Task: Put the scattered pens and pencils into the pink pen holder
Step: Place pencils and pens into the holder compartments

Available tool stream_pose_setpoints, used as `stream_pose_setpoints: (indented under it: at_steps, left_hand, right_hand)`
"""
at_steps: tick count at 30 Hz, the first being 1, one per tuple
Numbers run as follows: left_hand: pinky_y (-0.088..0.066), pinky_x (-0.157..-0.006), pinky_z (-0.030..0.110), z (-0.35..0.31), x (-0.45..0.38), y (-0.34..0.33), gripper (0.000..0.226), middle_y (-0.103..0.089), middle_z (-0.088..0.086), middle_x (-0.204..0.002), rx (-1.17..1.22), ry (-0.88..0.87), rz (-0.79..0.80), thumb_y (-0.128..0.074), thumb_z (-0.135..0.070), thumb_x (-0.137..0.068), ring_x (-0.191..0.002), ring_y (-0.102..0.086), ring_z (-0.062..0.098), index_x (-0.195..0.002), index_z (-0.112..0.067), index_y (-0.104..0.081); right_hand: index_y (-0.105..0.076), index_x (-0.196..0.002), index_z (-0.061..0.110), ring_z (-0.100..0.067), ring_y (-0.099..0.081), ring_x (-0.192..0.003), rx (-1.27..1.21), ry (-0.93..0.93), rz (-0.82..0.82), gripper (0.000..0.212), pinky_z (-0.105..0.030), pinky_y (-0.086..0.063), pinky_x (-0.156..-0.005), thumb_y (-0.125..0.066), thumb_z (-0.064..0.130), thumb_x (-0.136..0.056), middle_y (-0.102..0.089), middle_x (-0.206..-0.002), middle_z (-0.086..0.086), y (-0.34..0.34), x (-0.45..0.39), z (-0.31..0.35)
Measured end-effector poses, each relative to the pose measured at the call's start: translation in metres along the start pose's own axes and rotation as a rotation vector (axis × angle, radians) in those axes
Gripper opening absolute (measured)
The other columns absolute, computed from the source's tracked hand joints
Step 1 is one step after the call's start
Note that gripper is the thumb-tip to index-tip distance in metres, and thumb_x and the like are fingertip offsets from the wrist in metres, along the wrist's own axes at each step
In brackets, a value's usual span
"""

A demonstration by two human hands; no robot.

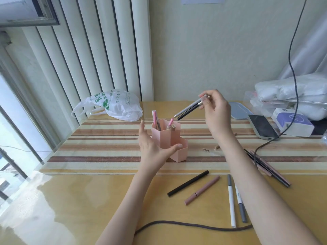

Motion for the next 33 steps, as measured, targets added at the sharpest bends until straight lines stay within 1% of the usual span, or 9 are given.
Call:
stream_pose_setpoints:
  at_steps: [3, 6, 9, 13, 17, 23, 27, 30, 33]
  left_hand:
    - [-0.040, -0.099, 0.031, 0.012, -0.003, -0.008, 0.121, -0.039, 0.002, -0.137, 0.165, 0.154, 0.186, -0.089, -0.035, -0.053, -0.127, -0.041, 0.019, -0.144, -0.019, -0.010]
    - [-0.052, -0.078, 0.027, 0.019, -0.010, -0.009, 0.086, -0.056, -0.001, -0.117, 0.285, 0.220, 0.232, -0.085, -0.028, -0.055, -0.106, -0.058, 0.016, -0.124, -0.027, -0.034]
    - [-0.055, -0.064, 0.030, 0.025, -0.018, -0.009, 0.069, -0.063, 0.003, -0.108, 0.368, 0.263, 0.291, -0.078, -0.023, -0.060, -0.094, -0.063, 0.019, -0.120, -0.022, -0.044]
    - [-0.059, -0.075, 0.039, 0.026, -0.027, -0.016, 0.052, -0.069, -0.003, -0.095, 0.444, 0.239, 0.504, -0.077, -0.012, -0.067, -0.091, -0.067, 0.017, -0.114, -0.021, -0.057]
    - [-0.057, -0.071, 0.035, 0.030, -0.029, -0.026, 0.043, -0.068, 0.003, -0.095, 0.570, 0.299, 0.630, -0.074, -0.010, -0.073, -0.090, -0.066, 0.021, -0.113, -0.016, -0.059]
    - [-0.054, -0.085, 0.033, 0.033, -0.032, -0.020, 0.055, -0.067, 0.005, -0.115, 0.529, 0.201, 0.584, -0.075, -0.016, -0.076, -0.110, -0.060, 0.021, -0.127, -0.026, -0.057]
    - [-0.047, -0.100, 0.035, 0.033, -0.036, -0.020, 0.080, -0.057, 0.001, -0.135, 0.493, 0.196, 0.443, -0.074, -0.010, -0.078, -0.123, -0.055, 0.015, -0.145, -0.023, -0.034]
    - [-0.052, -0.079, 0.014, 0.019, -0.035, -0.013, 0.050, -0.058, 0.004, -0.119, 0.277, 0.147, 0.146, -0.077, -0.016, -0.076, -0.099, -0.061, 0.011, -0.120, -0.018, -0.054]
    - [-0.056, -0.082, 0.026, 0.010, -0.032, -0.011, 0.048, -0.061, 0.008, -0.114, 0.396, 0.159, 0.310, -0.074, -0.037, -0.075, -0.102, -0.063, 0.024, -0.116, -0.017, -0.058]
  right_hand:
    - [-0.063, -0.092, 0.008, 0.001, -0.058, -0.062, 0.097, 0.009, 0.144, 0.011, -0.008, -0.039, -0.058, -0.053, 0.010, -0.094, -0.059, -0.070, 0.006, -0.023, 0.003, -0.004]
    - [-0.063, -0.092, 0.009, -0.019, -0.062, -0.071, 0.241, -0.050, 0.370, 0.012, -0.019, -0.044, -0.062, -0.051, 0.007, -0.093, -0.063, -0.081, -0.004, -0.041, 0.006, -0.012]
    - [-0.063, -0.091, 0.013, -0.017, -0.063, -0.066, 0.238, -0.102, 0.474, 0.014, -0.026, -0.051, -0.066, -0.051, 0.006, -0.093, -0.069, -0.083, -0.007, -0.049, 0.012, -0.018]
    - [-0.065, -0.092, 0.013, -0.015, -0.058, -0.064, 0.281, -0.092, 0.453, 0.011, -0.027, -0.045, -0.065, -0.055, 0.009, -0.092, -0.063, -0.075, 0.000, -0.044, 0.010, -0.022]
    - [-0.056, -0.124, 0.019, -0.016, -0.059, -0.081, 0.258, -0.163, 0.479, 0.033, -0.024, -0.041, -0.072, -0.060, 0.020, -0.091, -0.060, -0.097, 0.000, -0.028, 0.008, -0.026]
    - [-0.051, -0.131, 0.028, -0.015, -0.049, -0.124, 0.114, -0.425, 0.574, 0.033, -0.026, -0.039, -0.086, -0.038, 0.031, -0.101, -0.053, -0.135, 0.003, -0.007, 0.028, -0.053]
    - [-0.057, -0.121, 0.029, -0.011, -0.056, -0.111, 0.006, -0.487, 0.518, 0.026, -0.018, -0.044, -0.076, -0.045, 0.032, -0.098, -0.061, -0.120, 0.003, -0.004, 0.043, -0.061]
    - [-0.054, -0.125, 0.029, -0.010, -0.055, -0.098, 0.100, -0.461, 0.455, 0.032, -0.021, -0.041, -0.072, -0.049, 0.039, -0.095, -0.059, -0.104, 0.005, -0.002, 0.044, -0.063]
    - [-0.058, -0.107, 0.023, -0.014, -0.052, -0.077, 0.123, -0.451, 0.465, 0.024, -0.029, -0.037, -0.065, -0.044, 0.040, -0.097, -0.060, -0.087, 0.003, -0.008, 0.048, -0.062]
Point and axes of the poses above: each hand's wrist, its own x-axis away from the middle knuckle, its own y-axis out of the back of the hand, z = x × y, the point moved 3 cm from there along -x, towards the middle knuckle
